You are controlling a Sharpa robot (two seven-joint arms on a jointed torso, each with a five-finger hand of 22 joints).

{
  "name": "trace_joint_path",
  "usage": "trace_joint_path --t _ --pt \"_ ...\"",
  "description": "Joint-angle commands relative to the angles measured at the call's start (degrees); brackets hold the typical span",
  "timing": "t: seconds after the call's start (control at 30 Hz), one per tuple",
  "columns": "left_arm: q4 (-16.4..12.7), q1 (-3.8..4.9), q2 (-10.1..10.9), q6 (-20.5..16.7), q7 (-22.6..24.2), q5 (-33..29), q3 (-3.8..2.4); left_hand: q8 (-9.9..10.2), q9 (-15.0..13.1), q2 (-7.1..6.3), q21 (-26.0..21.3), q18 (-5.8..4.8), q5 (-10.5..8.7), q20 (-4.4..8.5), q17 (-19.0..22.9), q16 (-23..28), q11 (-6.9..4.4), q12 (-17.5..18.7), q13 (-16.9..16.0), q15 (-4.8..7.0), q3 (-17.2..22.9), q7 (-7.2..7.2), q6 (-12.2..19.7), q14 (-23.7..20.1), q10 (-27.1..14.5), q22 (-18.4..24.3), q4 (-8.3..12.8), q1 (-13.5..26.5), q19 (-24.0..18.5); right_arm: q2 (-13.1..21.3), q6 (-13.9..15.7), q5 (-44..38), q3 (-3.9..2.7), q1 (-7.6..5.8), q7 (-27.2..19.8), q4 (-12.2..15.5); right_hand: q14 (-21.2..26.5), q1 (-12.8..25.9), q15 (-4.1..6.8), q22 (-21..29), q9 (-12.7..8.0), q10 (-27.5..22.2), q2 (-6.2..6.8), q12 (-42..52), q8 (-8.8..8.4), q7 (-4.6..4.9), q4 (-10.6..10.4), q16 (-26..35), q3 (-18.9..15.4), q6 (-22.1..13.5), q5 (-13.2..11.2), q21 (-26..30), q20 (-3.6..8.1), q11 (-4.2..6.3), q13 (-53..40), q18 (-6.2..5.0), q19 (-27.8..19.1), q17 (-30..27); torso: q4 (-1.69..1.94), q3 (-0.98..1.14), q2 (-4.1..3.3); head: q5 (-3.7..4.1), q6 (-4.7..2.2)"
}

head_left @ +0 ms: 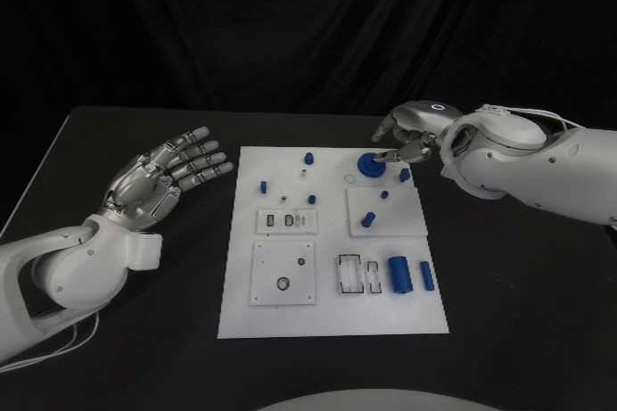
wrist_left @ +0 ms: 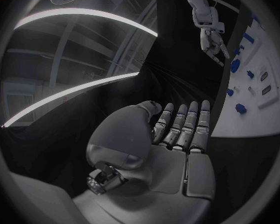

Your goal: Assemble the parts on the task board

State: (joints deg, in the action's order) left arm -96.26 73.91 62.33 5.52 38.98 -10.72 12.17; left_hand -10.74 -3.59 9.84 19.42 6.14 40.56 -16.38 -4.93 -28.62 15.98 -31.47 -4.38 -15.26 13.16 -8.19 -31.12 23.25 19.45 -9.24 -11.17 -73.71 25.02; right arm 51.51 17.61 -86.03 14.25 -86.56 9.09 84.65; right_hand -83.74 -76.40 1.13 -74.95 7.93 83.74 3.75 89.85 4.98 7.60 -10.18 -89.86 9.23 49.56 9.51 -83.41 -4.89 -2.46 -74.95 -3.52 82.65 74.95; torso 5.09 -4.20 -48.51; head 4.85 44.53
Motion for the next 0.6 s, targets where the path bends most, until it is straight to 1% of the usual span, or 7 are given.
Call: trace_joint_path --t 0.03,0.17,0.3,0.33,0.4,0.53,0.6 --pt "0.0 0.09 -0.1 0.9 7.5 -0.4 -0.04 -0.1 -0.1 0.24 -0.3 -1.14 0.27 -0.04 0.1 -0.2 0.34 -0.3 0.1 -0.18 -0.1 -0.29 0.1 0.0 0.1 0.1 -0.3 0.1 -0.3 -0.3 -1.6 1.1 -0.04 0.49 1.9 -0.6 -6.3 0.6 0.24 -5.0 -0.2 6.3 -0.05 0.1 -0.35 -0.19 0.0 -0.1 -0.4 0.1 0.2 -0.9 -0.02 0.22 -15.0 0.84 1.0 15.1 -0.01 0.11 -0.09 0.0 0.02" --pt "0.1 0.09 -0.1 1.0 7.4 -0.4 -0.05 -0.1 -0.1 0.26 -0.3 -1.14 0.28 -0.04 0.1 -0.2 0.35 -0.3 0.1 -0.18 -0.1 -0.3 0.0 0.0 0.1 0.1 -0.4 0.1 -0.3 -0.8 -2.2 1.1 -0.04 0.92 1.9 -1.3 -6.3 0.7 0.44 -5.7 -0.7 6.3 -0.11 0.1 -1.06 -0.36 0.0 -0.1 -0.6 -0.9 0.3 -1.4 0.15 0.42 -15.0 0.99 1.4 15.1 0.08 0.08 -0.08 0.04 0.14" --pt "0.2 0.09 -0.1 1.1 7.3 -0.4 -0.05 -0.1 -0.1 0.26 -0.3 -1.14 0.28 -0.04 0.1 -0.2 0.35 -0.3 0.1 -0.18 -0.1 -0.3 0.0 0.0 0.1 0.1 -0.4 0.1 -0.3 -1.3 -2.9 1.1 -0.04 1.24 1.9 -1.7 -6.3 0.7 0.45 -5.5 -0.7 6.3 -0.12 0.1 -1.11 -0.37 0.0 -0.1 -0.6 -1.0 0.3 -1.2 0.16 0.43 -15.0 0.93 1.3 15.1 0.15 0.07 -0.07 0.15 0.19" --pt "0.2 0.09 -0.1 1.1 7.3 -0.4 -0.05 -0.1 -0.1 0.27 -0.3 -1.14 0.29 -0.04 0.1 -0.3 0.35 -0.3 0.1 -0.18 -0.1 -0.31 0.0 0.0 0.1 0.1 -0.5 0.1 -0.3 -1.4 -2.9 1.1 -0.04 1.32 1.9 -1.8 -6.3 0.7 0.45 -5.5 -0.7 6.3 -0.12 0.1 -1.11 -0.37 0.0 -0.1 -0.6 -1.0 0.3 -1.2 0.16 0.43 -15.0 0.93 1.3 15.1 0.17 0.04 -0.06 0.17 0.18" --pt "0.2 0.08 -0.1 1.1 7.2 -0.4 -0.05 -0.1 -0.1 0.27 -0.3 -1.14 0.29 -0.04 0.1 -0.3 0.35 -0.3 0.1 -0.18 -0.1 -0.31 0.0 0.0 0.1 0.1 -0.5 0.1 -0.3 -1.5 -3.0 1.1 -0.04 1.44 1.9 -1.9 -6.3 0.6 0.46 -5.2 -0.7 6.3 -0.13 0.1 -1.03 -0.39 0.0 -0.1 -0.6 -0.9 0.2 -1.1 0.17 0.45 -15.0 0.85 1.1 15.1 0.17 0.02 -0.07 0.18 0.14" --pt "0.3 0.08 -0.1 1.1 7.2 -0.4 -0.05 -0.1 -0.1 0.28 -0.3 -1.14 0.29 -0.03 0.1 -0.3 0.36 -0.3 0.1 -0.18 -0.1 -0.32 0.0 0.0 0.1 0.1 -0.5 0.1 -0.3 -1.7 -3.2 1.1 -0.04 1.62 1.8 -2.0 -6.3 0.5 0.52 -4.8 -0.6 6.3 -0.2 0.1 -0.58 -0.44 0.1 -0.1 -0.7 0.1 0.1 -0.7 0.23 0.5 -15.0 0.71 0.7 15.1 0.03 0.0 -0.04 0.1 0.17" --pt "0.4 0.08 -0.2 1.2 7.2 -0.4 -0.05 -0.1 -0.1 0.28 -0.3 -1.14 0.3 -0.03 0.1 -0.3 0.36 -0.3 0.1 -0.18 -0.1 -0.33 0.0 0.0 0.1 0.1 -0.6 0.1 -0.3 -1.8 -3.4 1.1 -0.04 1.71 1.8 -2.0 -6.3 0.5 0.54 -4.7 -0.5 6.3 -0.21 0.1 -0.49 -0.5 0.2 -0.1 -0.7 0.3 0.1 -0.7 0.25 0.53 -15.0 0.7 0.7 15.1 0.04 -0.05 -0.01 0.1 0.23"
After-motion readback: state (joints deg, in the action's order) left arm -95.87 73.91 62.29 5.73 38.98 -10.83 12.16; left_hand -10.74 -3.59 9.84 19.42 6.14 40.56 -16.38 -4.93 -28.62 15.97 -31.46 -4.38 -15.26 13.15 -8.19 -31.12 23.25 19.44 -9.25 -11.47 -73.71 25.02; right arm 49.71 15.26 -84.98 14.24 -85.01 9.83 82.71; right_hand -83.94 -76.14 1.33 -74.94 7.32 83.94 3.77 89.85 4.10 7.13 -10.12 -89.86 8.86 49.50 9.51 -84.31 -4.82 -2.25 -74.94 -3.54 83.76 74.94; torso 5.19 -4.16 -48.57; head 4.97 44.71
